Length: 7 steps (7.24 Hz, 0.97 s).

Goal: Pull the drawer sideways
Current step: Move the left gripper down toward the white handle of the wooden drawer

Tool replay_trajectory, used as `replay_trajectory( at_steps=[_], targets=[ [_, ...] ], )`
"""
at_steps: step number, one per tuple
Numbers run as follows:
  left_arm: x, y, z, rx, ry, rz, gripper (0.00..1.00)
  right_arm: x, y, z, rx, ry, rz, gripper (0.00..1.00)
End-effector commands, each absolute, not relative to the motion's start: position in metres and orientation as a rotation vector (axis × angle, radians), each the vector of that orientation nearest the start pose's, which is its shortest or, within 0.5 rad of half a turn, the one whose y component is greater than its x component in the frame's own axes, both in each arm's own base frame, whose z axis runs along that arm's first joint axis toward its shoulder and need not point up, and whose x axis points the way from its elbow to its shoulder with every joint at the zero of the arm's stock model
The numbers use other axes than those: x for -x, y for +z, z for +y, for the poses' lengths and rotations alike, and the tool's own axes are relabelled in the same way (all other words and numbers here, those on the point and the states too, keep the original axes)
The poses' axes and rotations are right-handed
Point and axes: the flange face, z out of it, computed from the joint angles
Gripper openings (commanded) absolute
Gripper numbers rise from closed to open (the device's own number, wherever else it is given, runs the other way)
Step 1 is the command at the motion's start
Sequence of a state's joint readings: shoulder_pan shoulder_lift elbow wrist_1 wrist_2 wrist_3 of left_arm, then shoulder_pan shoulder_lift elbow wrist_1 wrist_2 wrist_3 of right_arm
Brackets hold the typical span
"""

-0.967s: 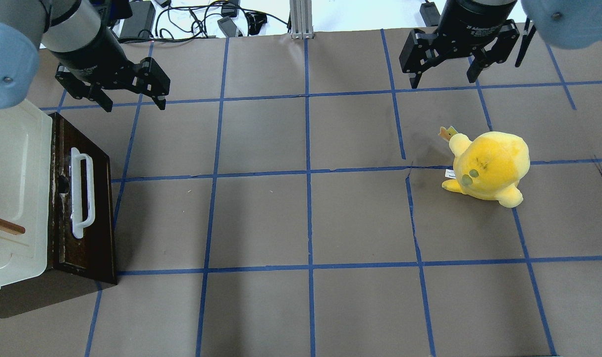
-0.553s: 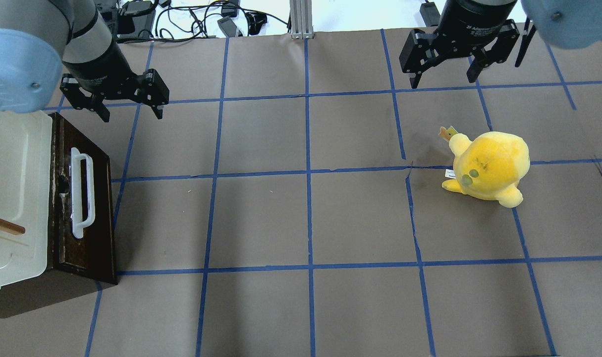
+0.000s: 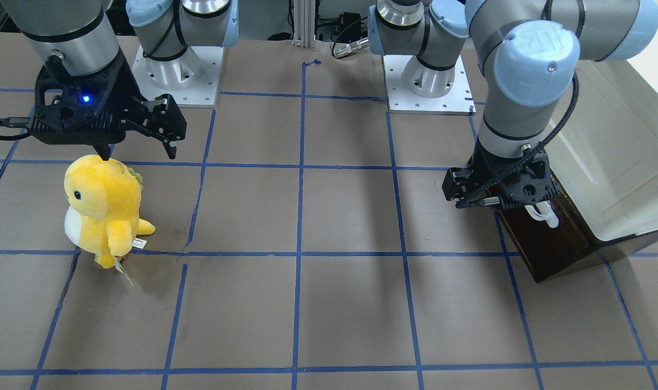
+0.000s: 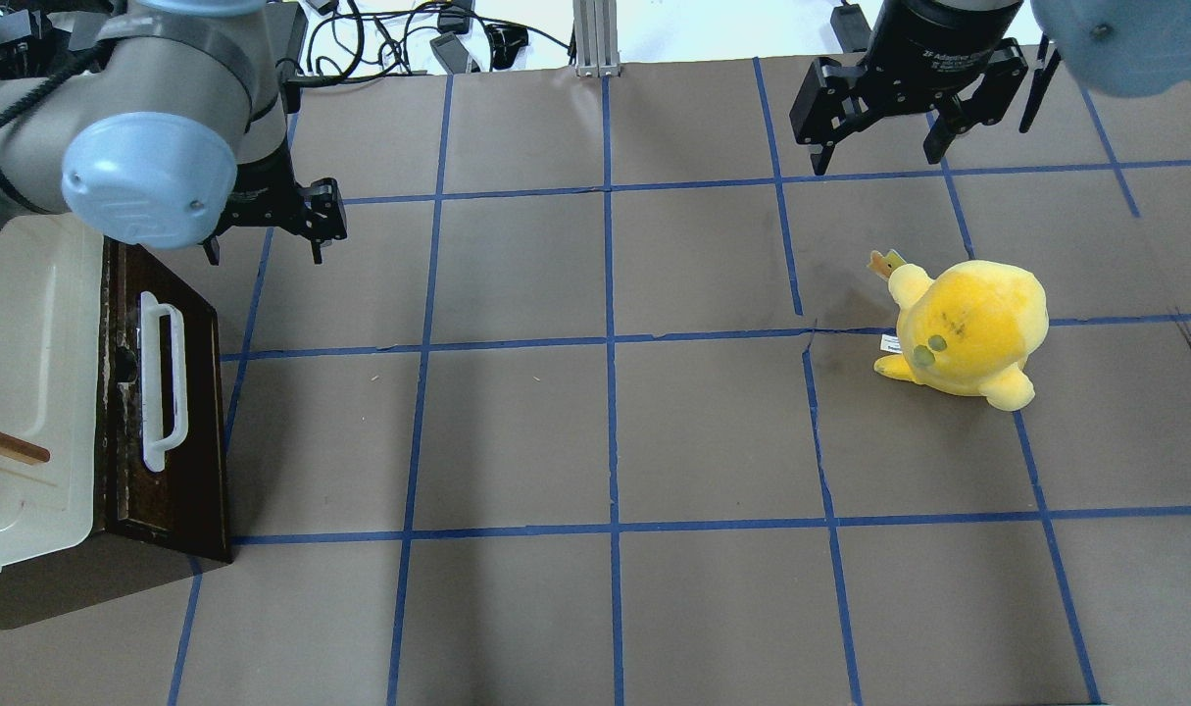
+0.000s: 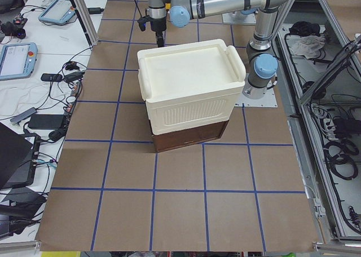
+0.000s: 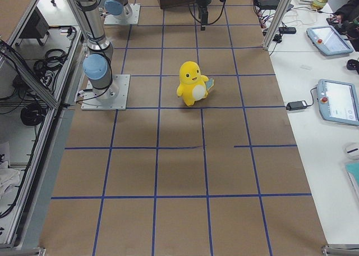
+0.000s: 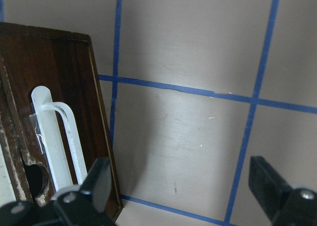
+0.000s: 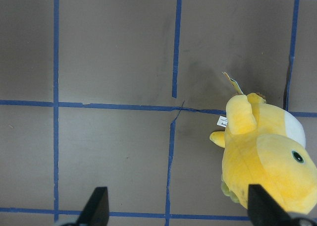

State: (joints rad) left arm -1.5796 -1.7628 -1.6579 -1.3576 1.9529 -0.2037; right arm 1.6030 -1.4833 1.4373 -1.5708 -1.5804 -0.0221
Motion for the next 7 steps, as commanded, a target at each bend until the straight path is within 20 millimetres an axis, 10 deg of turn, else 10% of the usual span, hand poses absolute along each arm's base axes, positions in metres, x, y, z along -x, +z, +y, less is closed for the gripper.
replay_trajectory(
  at_steps=[1,7],
  targets=[
    [0.093,0.335,-0.555,0.228,0.083,2.538,1.00,-0.149,0.509,-0.529,0.084,-0.073,3.149,1.00],
    [0.080,0.279,-0.560,0.443,0.085,2.306,1.00,-0.149,0.509,-0.529,0.084,-0.073,3.149,1.00]
  ],
)
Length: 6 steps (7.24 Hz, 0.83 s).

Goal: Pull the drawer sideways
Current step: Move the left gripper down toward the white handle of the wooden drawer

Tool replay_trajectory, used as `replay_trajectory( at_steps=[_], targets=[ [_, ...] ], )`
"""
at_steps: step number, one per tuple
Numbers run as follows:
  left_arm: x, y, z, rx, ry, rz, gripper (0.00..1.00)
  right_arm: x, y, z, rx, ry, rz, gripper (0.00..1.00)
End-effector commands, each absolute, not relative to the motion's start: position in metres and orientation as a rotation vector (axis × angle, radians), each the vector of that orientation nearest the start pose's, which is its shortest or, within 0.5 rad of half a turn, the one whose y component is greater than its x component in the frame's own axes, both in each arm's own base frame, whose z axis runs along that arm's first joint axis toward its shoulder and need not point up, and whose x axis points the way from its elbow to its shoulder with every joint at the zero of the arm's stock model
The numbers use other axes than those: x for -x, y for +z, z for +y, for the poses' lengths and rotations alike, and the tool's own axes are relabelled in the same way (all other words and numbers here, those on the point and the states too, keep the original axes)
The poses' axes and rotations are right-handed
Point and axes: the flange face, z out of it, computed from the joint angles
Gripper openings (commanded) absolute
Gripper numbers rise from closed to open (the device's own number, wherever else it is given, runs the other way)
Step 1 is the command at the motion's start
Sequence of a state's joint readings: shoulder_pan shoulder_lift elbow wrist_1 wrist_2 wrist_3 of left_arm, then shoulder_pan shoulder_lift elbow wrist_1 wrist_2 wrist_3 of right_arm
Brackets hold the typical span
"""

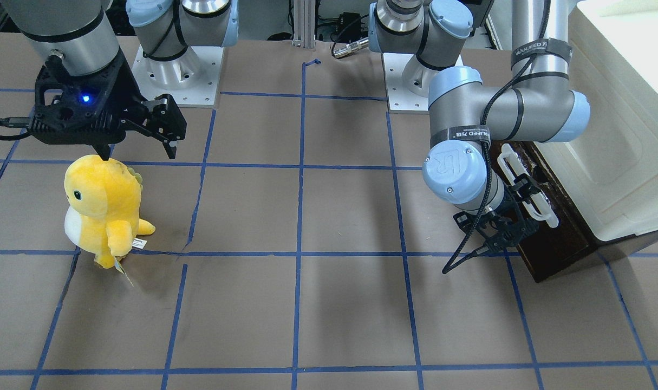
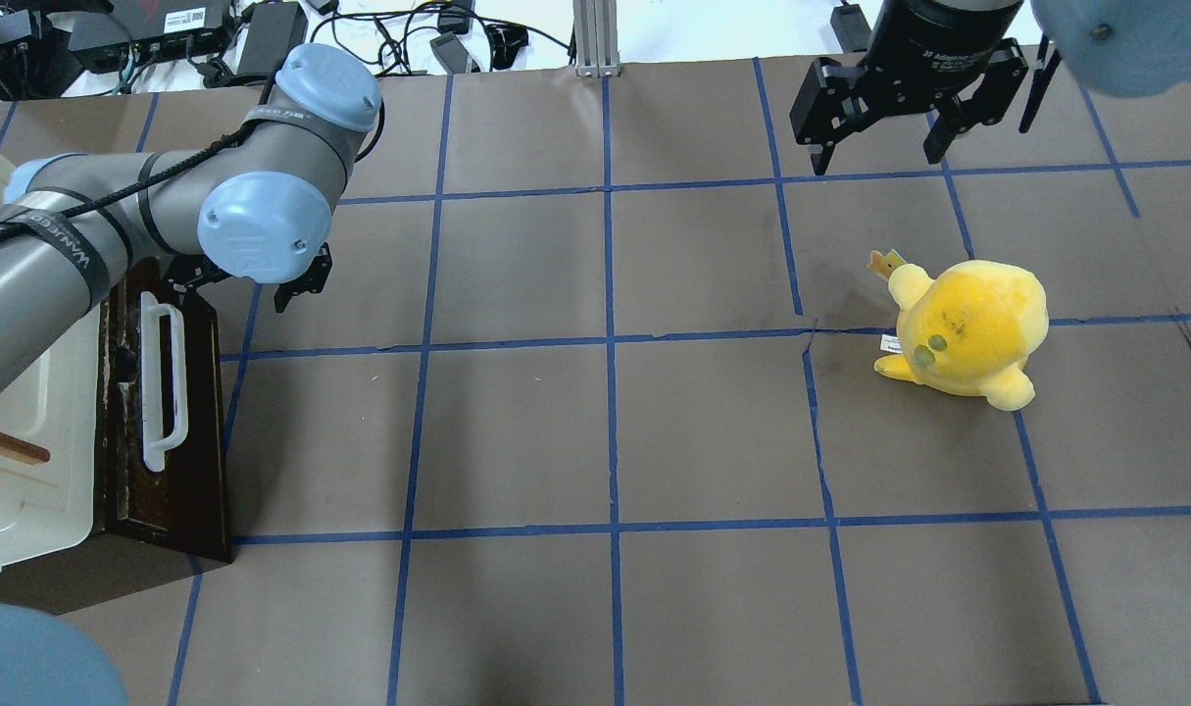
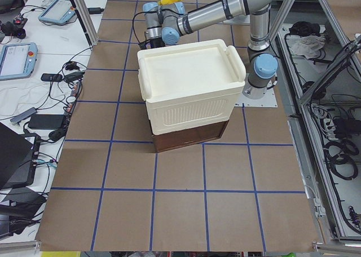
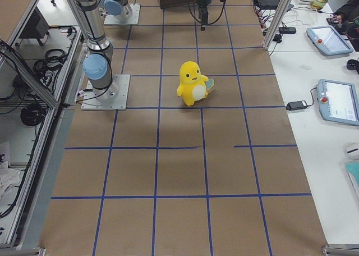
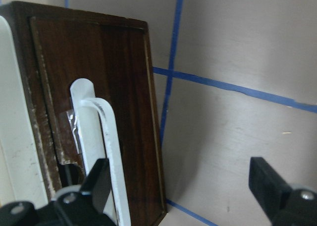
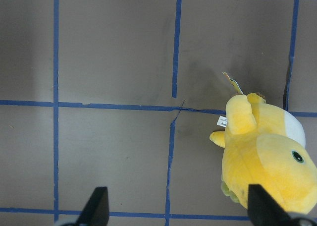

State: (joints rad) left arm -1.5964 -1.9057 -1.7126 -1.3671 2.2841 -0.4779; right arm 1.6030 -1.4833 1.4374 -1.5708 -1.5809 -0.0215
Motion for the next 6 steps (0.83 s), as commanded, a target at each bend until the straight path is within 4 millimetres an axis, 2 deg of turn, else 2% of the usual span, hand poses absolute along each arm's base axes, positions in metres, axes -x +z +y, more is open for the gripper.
replay_trajectory(
  at_steps=[1,3,6],
  targets=[
    [0.079,0.272,-0.554,0.474,0.104,2.288,0.99,-0.149,0.509,-0.529,0.084,-0.073,3.150,1.00],
    [0.072,0.269,-0.555,0.479,0.101,2.248,0.79,-0.149,0.509,-0.529,0.084,-0.073,3.149,1.00],
    [0.054,0.260,-0.551,0.500,0.156,2.222,0.78,-0.149,0.509,-0.529,0.084,-0.073,3.149,1.00]
  ],
)
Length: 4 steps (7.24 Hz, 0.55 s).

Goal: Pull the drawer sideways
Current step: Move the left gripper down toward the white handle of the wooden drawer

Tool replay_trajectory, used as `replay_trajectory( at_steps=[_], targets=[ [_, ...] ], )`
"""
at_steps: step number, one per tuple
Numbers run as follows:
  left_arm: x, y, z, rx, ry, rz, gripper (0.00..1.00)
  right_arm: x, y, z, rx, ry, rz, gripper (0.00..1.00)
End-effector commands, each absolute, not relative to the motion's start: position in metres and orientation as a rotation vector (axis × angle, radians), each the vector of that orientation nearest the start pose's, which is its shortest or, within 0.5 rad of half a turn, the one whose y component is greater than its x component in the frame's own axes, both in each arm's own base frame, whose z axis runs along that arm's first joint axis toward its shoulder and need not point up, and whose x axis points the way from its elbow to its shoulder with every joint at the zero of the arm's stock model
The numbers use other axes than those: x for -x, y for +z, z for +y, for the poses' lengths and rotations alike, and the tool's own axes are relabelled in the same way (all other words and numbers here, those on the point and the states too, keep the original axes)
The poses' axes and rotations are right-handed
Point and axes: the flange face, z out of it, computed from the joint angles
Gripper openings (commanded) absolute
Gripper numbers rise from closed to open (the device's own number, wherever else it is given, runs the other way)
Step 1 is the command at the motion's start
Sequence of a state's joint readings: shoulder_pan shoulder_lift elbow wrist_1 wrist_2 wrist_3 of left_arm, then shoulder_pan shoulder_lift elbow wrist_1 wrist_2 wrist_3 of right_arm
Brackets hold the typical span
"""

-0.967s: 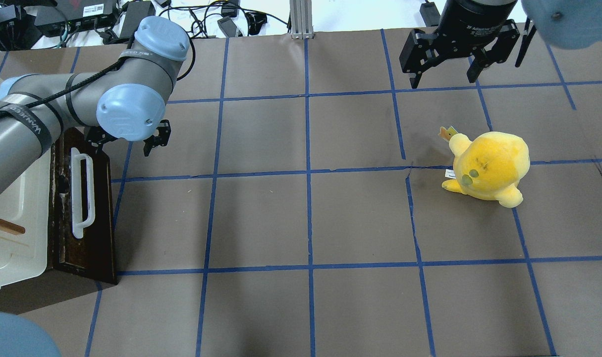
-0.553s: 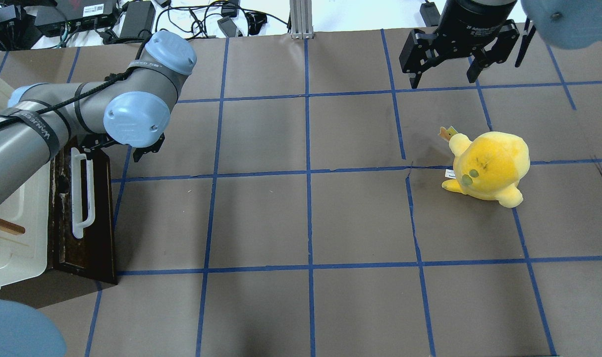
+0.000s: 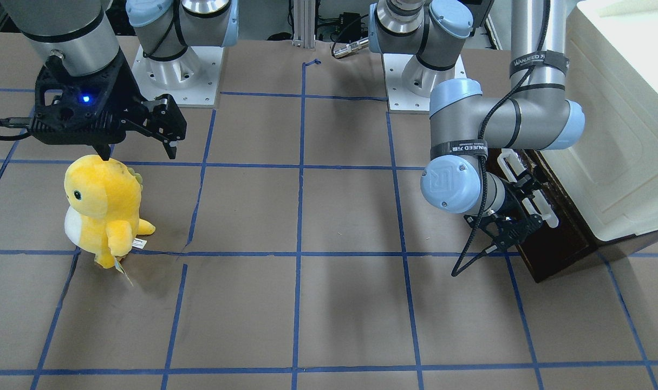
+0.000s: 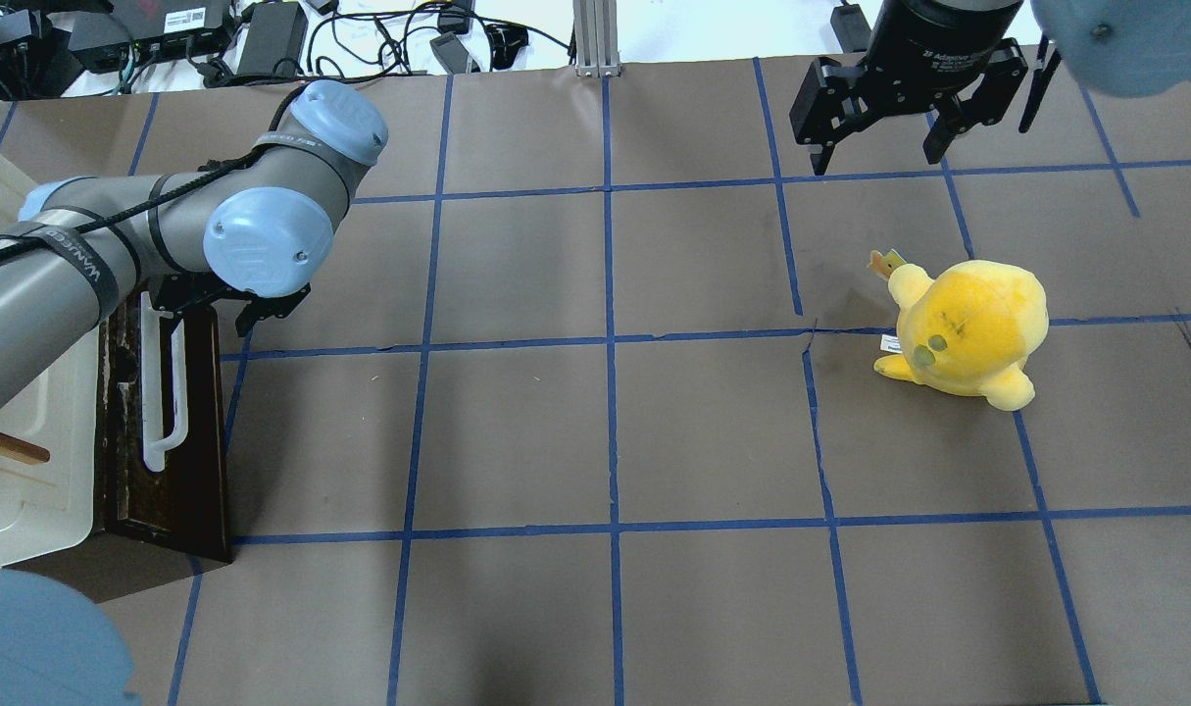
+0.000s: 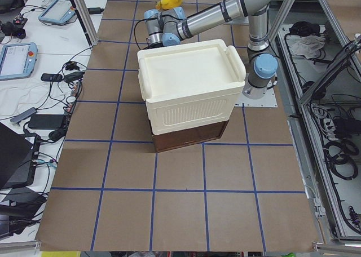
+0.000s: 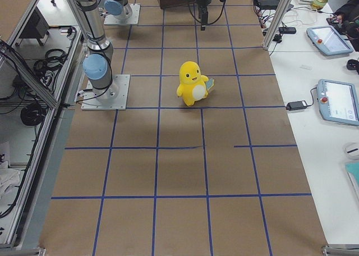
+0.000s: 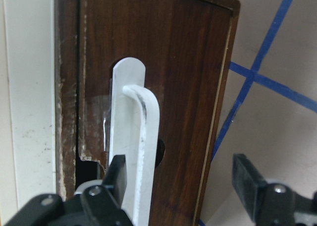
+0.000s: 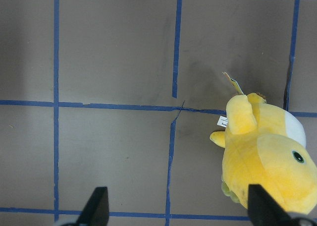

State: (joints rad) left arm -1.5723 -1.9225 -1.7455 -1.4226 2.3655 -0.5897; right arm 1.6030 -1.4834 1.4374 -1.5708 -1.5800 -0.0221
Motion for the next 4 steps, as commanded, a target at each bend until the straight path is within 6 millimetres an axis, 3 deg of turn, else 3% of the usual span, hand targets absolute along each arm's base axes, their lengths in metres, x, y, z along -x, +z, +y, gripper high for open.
replay_trajectory(
  at_steps=[1,3,4],
  targets=[
    [0.0527,0.2575,-0.5505,0.501,0.162,2.221,0.78,-0.1495,0.5090,-0.5285,0.084,-0.073,3.149,1.00],
    [0.0527,0.2516,-0.5515,0.502,0.170,2.217,0.77,-0.1493,0.5090,-0.5285,0.084,-0.073,3.150,1.00],
    [0.0519,0.2507,-0.5517,0.503,0.173,2.217,0.61,-0.1493,0.5090,-0.5285,0.084,-0.073,3.150,1.00]
  ],
)
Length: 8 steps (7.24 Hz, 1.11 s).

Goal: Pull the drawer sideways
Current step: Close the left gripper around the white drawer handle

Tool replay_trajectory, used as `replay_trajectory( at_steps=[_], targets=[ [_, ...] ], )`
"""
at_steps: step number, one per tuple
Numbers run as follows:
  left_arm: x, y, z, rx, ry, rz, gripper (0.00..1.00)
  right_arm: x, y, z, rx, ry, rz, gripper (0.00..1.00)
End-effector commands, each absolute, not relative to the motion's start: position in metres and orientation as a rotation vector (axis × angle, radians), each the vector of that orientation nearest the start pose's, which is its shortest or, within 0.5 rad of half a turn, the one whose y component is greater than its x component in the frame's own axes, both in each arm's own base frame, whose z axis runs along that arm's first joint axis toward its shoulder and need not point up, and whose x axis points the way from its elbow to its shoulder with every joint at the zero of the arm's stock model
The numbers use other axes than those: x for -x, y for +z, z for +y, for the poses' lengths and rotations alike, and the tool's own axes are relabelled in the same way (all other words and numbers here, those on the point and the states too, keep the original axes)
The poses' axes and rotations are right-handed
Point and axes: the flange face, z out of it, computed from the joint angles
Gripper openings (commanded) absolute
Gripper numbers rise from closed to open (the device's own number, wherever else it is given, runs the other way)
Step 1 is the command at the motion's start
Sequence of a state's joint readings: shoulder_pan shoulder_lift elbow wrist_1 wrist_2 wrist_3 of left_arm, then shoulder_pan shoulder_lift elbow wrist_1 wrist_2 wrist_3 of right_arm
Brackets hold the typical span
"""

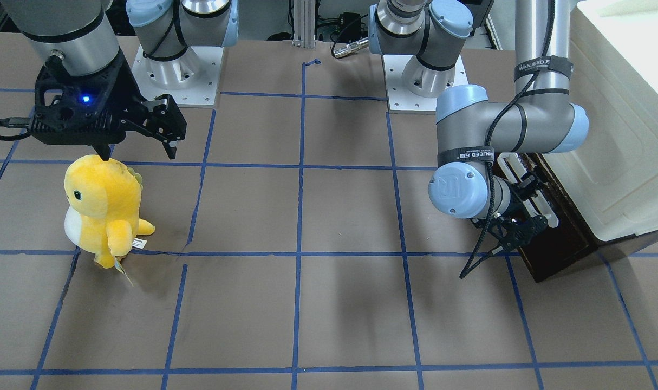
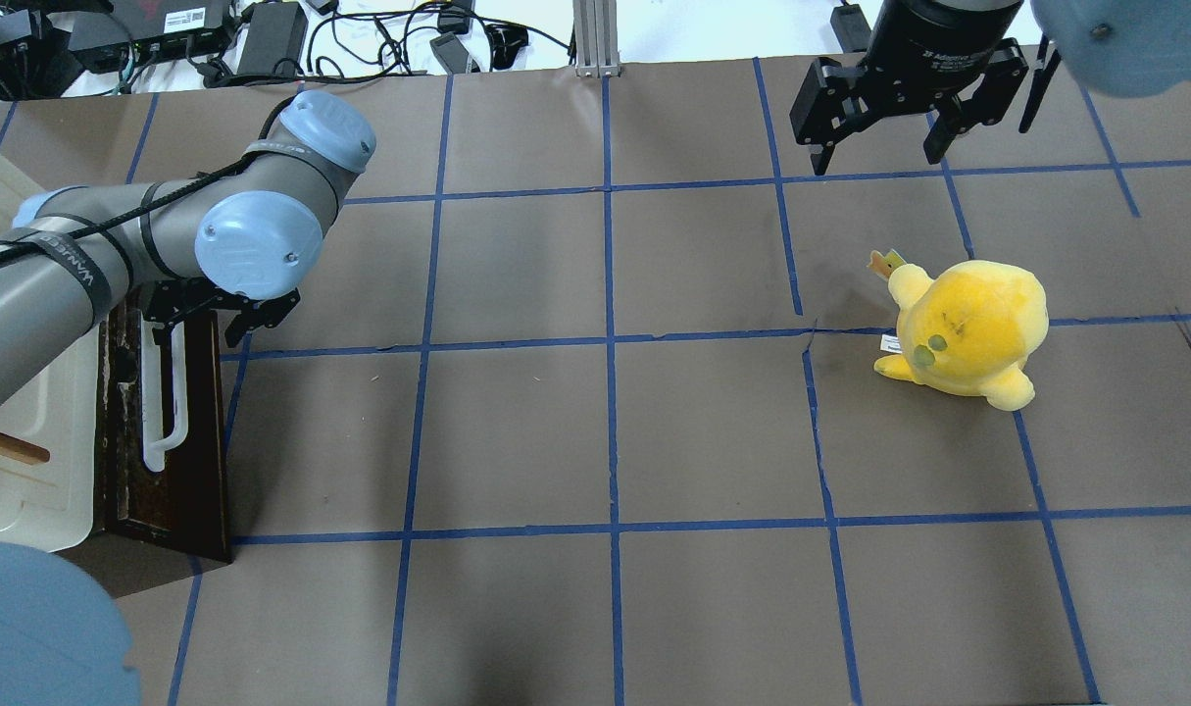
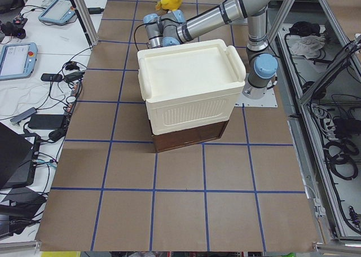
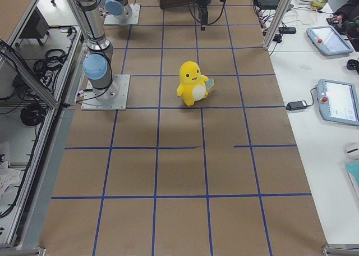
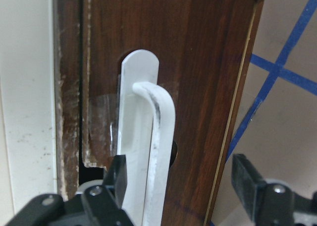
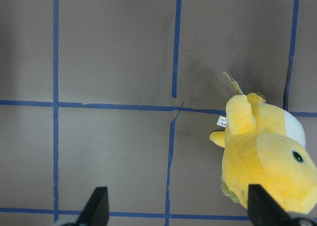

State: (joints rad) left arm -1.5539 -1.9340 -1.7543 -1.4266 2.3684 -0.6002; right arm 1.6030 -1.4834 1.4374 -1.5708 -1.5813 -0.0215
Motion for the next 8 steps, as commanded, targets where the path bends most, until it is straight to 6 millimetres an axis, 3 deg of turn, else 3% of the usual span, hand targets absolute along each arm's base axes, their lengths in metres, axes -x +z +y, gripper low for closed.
replay_trajectory(
  at_steps=[1,8],
  targets=[
    [0.0527,0.2501,-0.5511,0.502,0.173,2.216,0.58,-0.1495,0.5090,-0.5285,0.084,-0.073,3.149,1.00],
    [0.0475,0.2460,-0.5451,0.505,0.209,2.200,0.56,-0.1493,0.5090,-0.5285,0.084,-0.073,3.150,1.00]
  ],
)
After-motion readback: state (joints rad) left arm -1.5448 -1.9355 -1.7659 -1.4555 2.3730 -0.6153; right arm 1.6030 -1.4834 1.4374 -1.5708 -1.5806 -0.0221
